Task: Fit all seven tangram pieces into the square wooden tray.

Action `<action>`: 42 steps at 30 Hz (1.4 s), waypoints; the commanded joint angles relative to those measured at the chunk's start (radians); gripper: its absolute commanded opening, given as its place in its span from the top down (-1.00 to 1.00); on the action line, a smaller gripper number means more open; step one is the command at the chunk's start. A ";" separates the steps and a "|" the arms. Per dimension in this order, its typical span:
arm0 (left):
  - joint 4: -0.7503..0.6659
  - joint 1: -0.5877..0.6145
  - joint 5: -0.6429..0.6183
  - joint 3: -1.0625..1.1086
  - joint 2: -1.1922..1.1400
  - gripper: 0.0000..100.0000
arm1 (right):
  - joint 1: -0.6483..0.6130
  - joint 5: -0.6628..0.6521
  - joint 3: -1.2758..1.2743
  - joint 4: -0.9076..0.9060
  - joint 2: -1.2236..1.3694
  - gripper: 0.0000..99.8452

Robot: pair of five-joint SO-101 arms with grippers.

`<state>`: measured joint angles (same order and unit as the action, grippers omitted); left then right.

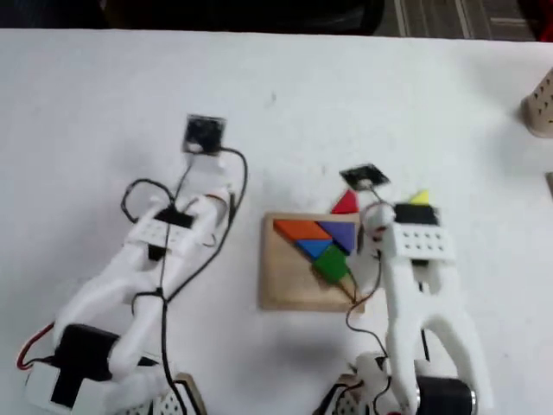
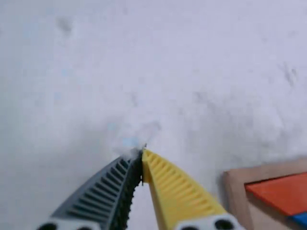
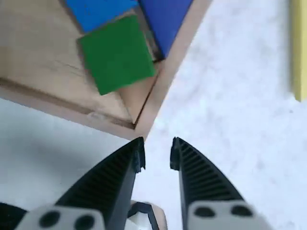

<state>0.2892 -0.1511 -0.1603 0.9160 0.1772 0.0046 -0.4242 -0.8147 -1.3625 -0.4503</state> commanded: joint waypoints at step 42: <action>-0.015 -0.713 -0.121 -0.021 -0.097 0.95 | 0.361 0.005 0.089 0.231 0.309 0.84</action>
<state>0.2601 -0.8953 -0.2723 0.9452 0.0760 0.3544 -0.4242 -0.7564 -1.1370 -0.1373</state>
